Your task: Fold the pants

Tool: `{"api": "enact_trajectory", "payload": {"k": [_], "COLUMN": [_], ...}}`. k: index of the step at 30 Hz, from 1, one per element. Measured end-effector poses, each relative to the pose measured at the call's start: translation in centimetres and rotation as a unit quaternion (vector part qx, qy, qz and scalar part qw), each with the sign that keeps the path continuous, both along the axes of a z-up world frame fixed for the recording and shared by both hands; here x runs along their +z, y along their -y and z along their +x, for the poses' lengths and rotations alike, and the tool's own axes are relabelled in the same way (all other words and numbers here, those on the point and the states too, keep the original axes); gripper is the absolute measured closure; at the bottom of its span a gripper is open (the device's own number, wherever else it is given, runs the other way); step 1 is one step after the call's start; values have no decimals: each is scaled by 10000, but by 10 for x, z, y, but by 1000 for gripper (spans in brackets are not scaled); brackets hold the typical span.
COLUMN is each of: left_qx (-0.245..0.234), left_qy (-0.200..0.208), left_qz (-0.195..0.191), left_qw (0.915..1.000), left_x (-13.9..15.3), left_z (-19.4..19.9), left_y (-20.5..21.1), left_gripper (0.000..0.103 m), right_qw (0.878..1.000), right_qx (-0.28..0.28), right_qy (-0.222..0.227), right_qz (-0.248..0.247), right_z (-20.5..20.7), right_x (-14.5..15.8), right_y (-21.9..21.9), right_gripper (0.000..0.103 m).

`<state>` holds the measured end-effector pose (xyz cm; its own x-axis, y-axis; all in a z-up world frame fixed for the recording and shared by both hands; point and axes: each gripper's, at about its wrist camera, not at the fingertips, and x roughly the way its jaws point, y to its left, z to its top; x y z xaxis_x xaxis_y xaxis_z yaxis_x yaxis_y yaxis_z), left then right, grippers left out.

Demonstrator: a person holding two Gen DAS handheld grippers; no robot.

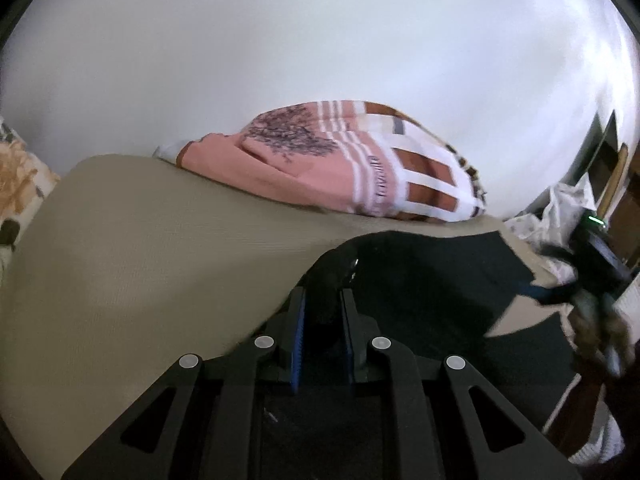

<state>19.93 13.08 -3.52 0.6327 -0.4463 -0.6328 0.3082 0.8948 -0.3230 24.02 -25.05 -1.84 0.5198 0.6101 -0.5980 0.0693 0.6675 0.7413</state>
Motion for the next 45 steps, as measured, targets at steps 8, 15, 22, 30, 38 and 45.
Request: {"api": "enact_trajectory", "payload": {"k": [8,15,22,30,38,45], "left_qx": [90,173,378,594,739,682], "left_qy": [-75,-337,-494,-781,-1120,-1380], "left_qz": [-295,-524,-655,-613,-528,-254], "left_qw": [9995,9979,9959,9933,9896,9878], "left_x": [2,-6,-5,-4,-20,-41], "left_z": [-57,-66,-72,-108,-147,-173], "left_y": [11,14,-2,-17,-24,-16], "left_gripper": [87,87,87,87,87,87], "right_qw": [9954,9901,9970,9982,9927,9866], "right_qx": [-331,-401,-412,-259,14,466], "right_qy": [-627,-1154,-575,-375,-1008,-1371], "right_qz": [645,697,308,390,663,750], "right_z": [78,117,70,-45,-133,-162], "right_x": [-37,-72,-44,-25,-69,-96], "right_y": [5,4,-7,-13,-30,-59], "right_gripper": [16,87,95,95,97,99]}}
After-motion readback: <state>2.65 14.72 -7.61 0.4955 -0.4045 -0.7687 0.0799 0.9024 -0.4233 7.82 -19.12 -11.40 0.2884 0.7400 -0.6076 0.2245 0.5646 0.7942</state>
